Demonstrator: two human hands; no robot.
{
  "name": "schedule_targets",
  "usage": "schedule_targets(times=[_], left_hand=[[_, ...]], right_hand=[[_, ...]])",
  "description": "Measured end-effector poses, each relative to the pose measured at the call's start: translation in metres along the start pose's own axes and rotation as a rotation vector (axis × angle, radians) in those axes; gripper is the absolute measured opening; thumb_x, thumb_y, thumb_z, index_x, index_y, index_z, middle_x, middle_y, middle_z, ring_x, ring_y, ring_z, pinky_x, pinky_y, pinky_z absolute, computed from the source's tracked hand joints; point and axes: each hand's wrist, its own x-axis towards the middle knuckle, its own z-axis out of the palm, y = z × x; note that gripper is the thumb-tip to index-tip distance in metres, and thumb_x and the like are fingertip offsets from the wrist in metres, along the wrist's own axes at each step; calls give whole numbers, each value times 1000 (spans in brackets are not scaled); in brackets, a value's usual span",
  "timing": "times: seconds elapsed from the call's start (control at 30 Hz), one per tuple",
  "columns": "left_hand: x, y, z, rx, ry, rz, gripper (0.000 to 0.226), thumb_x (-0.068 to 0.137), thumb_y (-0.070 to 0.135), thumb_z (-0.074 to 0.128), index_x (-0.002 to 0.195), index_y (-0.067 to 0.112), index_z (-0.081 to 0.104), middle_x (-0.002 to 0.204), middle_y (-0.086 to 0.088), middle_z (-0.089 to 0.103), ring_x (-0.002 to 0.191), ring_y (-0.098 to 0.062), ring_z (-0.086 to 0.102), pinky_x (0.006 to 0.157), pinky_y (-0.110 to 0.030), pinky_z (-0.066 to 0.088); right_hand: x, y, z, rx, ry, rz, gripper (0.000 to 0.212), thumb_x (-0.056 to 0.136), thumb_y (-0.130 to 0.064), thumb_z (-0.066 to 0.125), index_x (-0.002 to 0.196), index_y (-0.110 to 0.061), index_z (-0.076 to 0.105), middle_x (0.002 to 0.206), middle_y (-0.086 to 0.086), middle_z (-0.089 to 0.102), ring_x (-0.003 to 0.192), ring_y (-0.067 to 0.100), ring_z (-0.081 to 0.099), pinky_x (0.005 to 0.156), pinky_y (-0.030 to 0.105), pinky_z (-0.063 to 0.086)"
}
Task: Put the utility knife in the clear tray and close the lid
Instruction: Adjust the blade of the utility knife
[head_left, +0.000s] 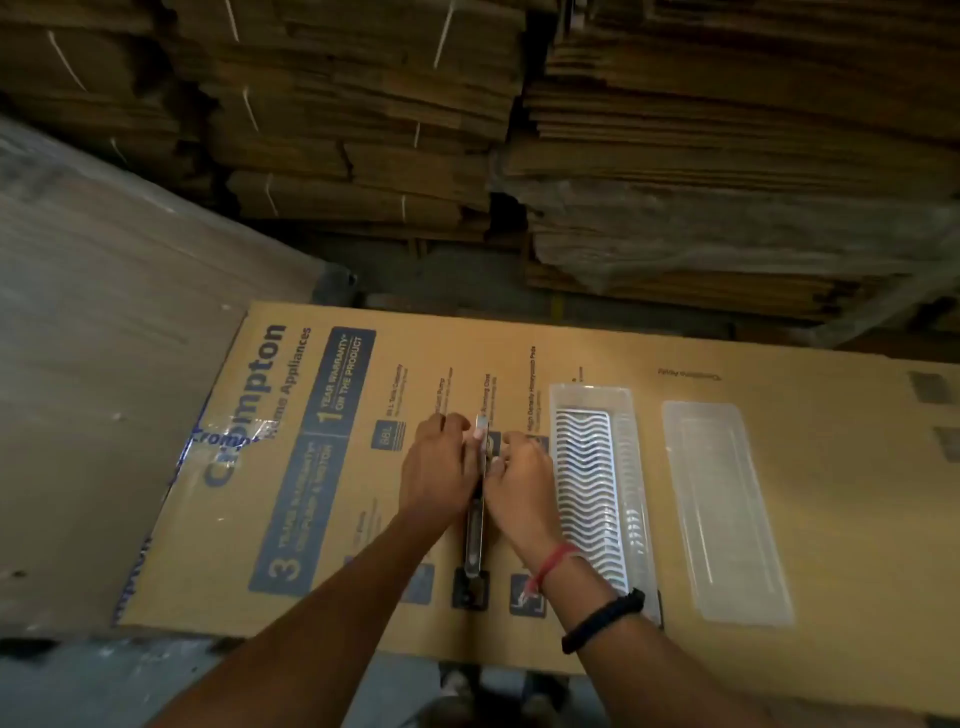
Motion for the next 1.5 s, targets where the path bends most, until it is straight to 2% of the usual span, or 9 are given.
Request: schedule_targets(times=[0.17,0.4,0.63,0.8,0.97,1.07,1.2,1.37,1.5], left_hand=[[0,-18,18,-181,43,-265,34,104,29,41,80,8,53,77,-12,59,80,-37,63,60,-33,35],[-1,-26,40,-188,-72,-349,23,98,23,53,98,7,68,95,-15,74,89,-33,69,73,-38,54],[5,-21,51,-227,-64,-474,19,87,16,59,97,10,74,95,-11,77,90,-28,71,79,-39,58],[4,-21,57,-305,-60,-489,20,85,10,62,100,9,76,97,-8,77,92,-23,71,76,-28,52],[7,-29,62,-343,-57,-502,18,86,12,61,98,12,74,90,-1,73,83,-14,67,62,-16,44],[7,-32,64,-369,-47,-486,13,88,16,61,88,17,74,80,8,68,74,0,62,59,-14,42],[9,-37,66,-435,-52,-507,16,89,18,63,79,18,76,73,9,71,72,-5,68,59,-20,46],[10,-37,65,-459,-63,-498,13,87,22,68,77,19,75,73,5,75,74,-11,73,73,-33,60],[8,-35,61,-448,-95,-470,10,85,22,69,77,19,76,71,5,75,72,-11,74,76,-41,62]], right_hand=[[1,20,20,31,9,78,27,87,0,49,108,-3,67,97,18,72,91,32,67,78,40,58],[3,43,45,41,12,147,22,88,-7,58,107,-2,68,101,18,73,95,33,67,79,36,56],[6,52,58,87,39,173,12,88,-8,59,92,-8,71,90,13,75,84,28,69,70,35,57],[3,56,68,168,83,205,13,90,-7,58,87,-11,70,85,8,73,71,16,60,53,19,37],[1,58,75,248,141,186,14,91,-9,57,91,-11,70,89,8,71,81,21,66,65,31,51],[0,60,79,268,177,186,13,91,-10,57,93,-12,70,90,6,70,83,22,66,71,40,55],[-2,62,84,322,184,183,14,90,-11,58,96,-14,70,90,4,70,87,21,66,74,42,56],[-2,66,88,353,177,155,15,92,-14,56,99,-13,69,92,5,70,91,25,66,76,46,55],[-5,66,88,353,189,124,13,92,-13,58,99,-13,68,89,5,68,88,27,65,72,47,54]])
